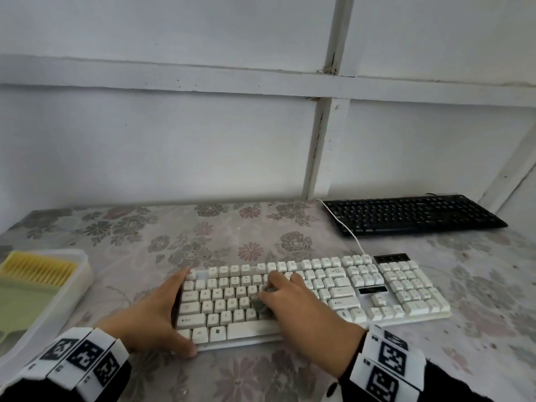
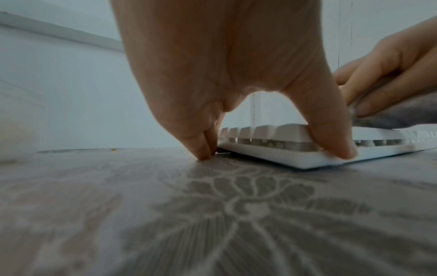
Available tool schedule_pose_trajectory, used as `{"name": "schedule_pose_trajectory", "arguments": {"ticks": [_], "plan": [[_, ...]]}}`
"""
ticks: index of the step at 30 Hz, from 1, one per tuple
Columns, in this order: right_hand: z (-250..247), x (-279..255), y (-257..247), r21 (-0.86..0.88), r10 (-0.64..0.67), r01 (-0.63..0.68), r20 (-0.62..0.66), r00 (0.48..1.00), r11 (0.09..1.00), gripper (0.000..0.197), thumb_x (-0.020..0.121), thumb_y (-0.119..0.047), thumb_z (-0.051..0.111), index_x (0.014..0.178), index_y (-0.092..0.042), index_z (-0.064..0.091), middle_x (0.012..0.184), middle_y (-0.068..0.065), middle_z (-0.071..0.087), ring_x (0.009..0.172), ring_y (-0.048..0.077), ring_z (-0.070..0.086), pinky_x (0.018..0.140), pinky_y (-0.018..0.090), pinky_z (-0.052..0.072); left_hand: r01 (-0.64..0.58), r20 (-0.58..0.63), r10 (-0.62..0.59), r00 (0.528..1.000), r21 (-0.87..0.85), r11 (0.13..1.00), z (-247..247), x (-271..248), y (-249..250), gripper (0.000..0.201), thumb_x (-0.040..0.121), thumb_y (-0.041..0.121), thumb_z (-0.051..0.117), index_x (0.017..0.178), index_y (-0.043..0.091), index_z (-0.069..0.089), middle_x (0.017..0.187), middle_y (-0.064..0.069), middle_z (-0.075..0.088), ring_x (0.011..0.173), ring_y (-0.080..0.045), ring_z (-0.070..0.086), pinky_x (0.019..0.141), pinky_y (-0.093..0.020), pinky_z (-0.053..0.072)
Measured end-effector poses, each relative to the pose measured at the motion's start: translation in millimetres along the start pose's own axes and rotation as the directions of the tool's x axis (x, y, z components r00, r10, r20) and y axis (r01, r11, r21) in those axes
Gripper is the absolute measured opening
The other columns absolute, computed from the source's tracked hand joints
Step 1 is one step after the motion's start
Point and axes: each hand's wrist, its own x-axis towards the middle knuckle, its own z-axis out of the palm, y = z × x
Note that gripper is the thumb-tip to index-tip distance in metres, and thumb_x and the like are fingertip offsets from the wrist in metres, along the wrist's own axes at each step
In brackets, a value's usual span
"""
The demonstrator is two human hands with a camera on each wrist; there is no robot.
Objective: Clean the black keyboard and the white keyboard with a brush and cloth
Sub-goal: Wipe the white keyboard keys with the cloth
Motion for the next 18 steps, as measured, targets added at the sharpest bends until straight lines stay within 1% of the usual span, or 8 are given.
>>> {"name": "schedule_pose_trajectory", "arguments": {"ticks": [2, 4, 6, 9, 12, 15, 16, 18], "plan": [[-2, -10, 16, 0.013, 0.041, -0.041, -0.003, 0.999, 0.999, 0.044, 0.089, 0.006, 0.042, 0.123, -0.018, 0.058, 0.131, 0.002, 0.037, 0.116, 0.027, 0.037, 0.081, 0.028, 0.026, 0.005, -0.007, -0.005, 1.0, -0.001, 1.0, 0, 1, 0, 0.144, 0.035, 0.047, 0.084, 0.145, 0.034, -0.009, 0.149, 0.01, 0.022, 0.13, -0.008, 0.029, 0.113, -0.028, 0.022], [-1, -15, 30, 0.024, 0.086, -0.086, -0.002, 0.996, 0.996, 0.037, 0.094, -0.002, 0.043, 0.12, -0.023, 0.061, 0.124, -0.001, 0.04, 0.113, 0.024, 0.04, 0.082, 0.028, 0.03, 0.006, -0.011, -0.006, 1.0, 0.003, 1.0, 1, 1, 0, 0.142, 0.037, 0.047, 0.084, 0.145, 0.034, -0.008, 0.148, 0.009, 0.024, 0.129, -0.008, 0.031, 0.113, -0.028, 0.023], [1, -17, 42, 0.022, 0.105, -0.104, -0.009, 0.994, 0.994, 0.03, 0.096, -0.01, 0.045, 0.115, -0.023, 0.065, 0.109, -0.002, 0.04, 0.106, 0.021, 0.041, 0.085, 0.03, 0.036, 0.004, -0.014, -0.004, 1.0, 0.008, 1.0, 1, 1, 0, 0.141, 0.039, 0.045, 0.085, 0.145, 0.033, -0.007, 0.148, 0.009, 0.024, 0.128, -0.008, 0.031, 0.112, -0.027, 0.024], [2, -21, 57, 0.008, 0.132, -0.132, -0.002, 0.991, 0.991, 0.022, 0.093, -0.011, 0.048, 0.097, -0.019, 0.069, 0.087, -0.008, 0.032, 0.089, 0.018, 0.039, 0.077, 0.027, 0.034, 0.001, -0.015, -0.001, 1.0, 0.02, 1.0, 1, 1, 0, 0.138, 0.044, 0.044, 0.086, 0.144, 0.033, -0.008, 0.148, 0.01, 0.023, 0.126, -0.006, 0.031, 0.111, -0.025, 0.024], [-2, -29, 74, 0.021, 0.164, -0.163, -0.027, 0.986, 0.986, 0.015, 0.091, -0.011, 0.052, 0.088, -0.013, 0.066, 0.084, -0.012, 0.035, 0.085, 0.018, 0.048, 0.075, 0.025, 0.037, -0.002, -0.025, 0.002, 1.0, 0.031, 1.0, 2, 1, 1, 0.138, 0.045, 0.043, 0.087, 0.145, 0.033, -0.009, 0.149, 0.011, 0.02, 0.128, -0.005, 0.029, 0.11, -0.024, 0.023], [-9, -44, 100, 0.03, 0.278, -0.278, 0.008, 0.961, 0.96, 0.018, 0.093, -0.021, 0.054, 0.081, -0.018, 0.067, 0.079, -0.016, 0.03, 0.076, 0.004, 0.044, 0.064, 0.013, 0.033, 0.004, -0.031, -0.002, 1.0, 0.055, 0.998, 2, 0, 2, 0.138, 0.046, 0.044, 0.086, 0.145, 0.033, -0.01, 0.15, 0.01, 0.02, 0.13, -0.007, 0.029, 0.111, -0.025, 0.023], [-12, -47, 108, 0.011, 0.319, -0.319, 0.021, 0.947, 0.948, 0.018, 0.092, -0.018, 0.053, 0.08, -0.02, 0.067, 0.079, -0.015, 0.03, 0.075, 0.004, 0.047, 0.062, 0.011, 0.032, 0.006, -0.032, -0.004, 0.999, 0.062, 0.998, 2, 0, 2, 0.138, 0.047, 0.043, 0.086, 0.145, 0.032, -0.01, 0.15, 0.01, 0.02, 0.13, -0.008, 0.029, 0.111, -0.025, 0.023], [-18, -49, 117, -0.008, 0.362, -0.362, 0.042, 0.931, 0.932, 0.021, 0.091, -0.012, 0.05, 0.084, -0.014, 0.07, 0.08, -0.011, 0.033, 0.081, 0.012, 0.056, 0.061, 0.011, 0.033, 0.008, -0.032, -0.006, 0.999, 0.069, 0.998, 2, 0, 3, 0.137, 0.048, 0.042, 0.086, 0.145, 0.032, -0.011, 0.151, 0.009, 0.018, 0.132, -0.008, 0.028, 0.111, -0.024, 0.022]]}}
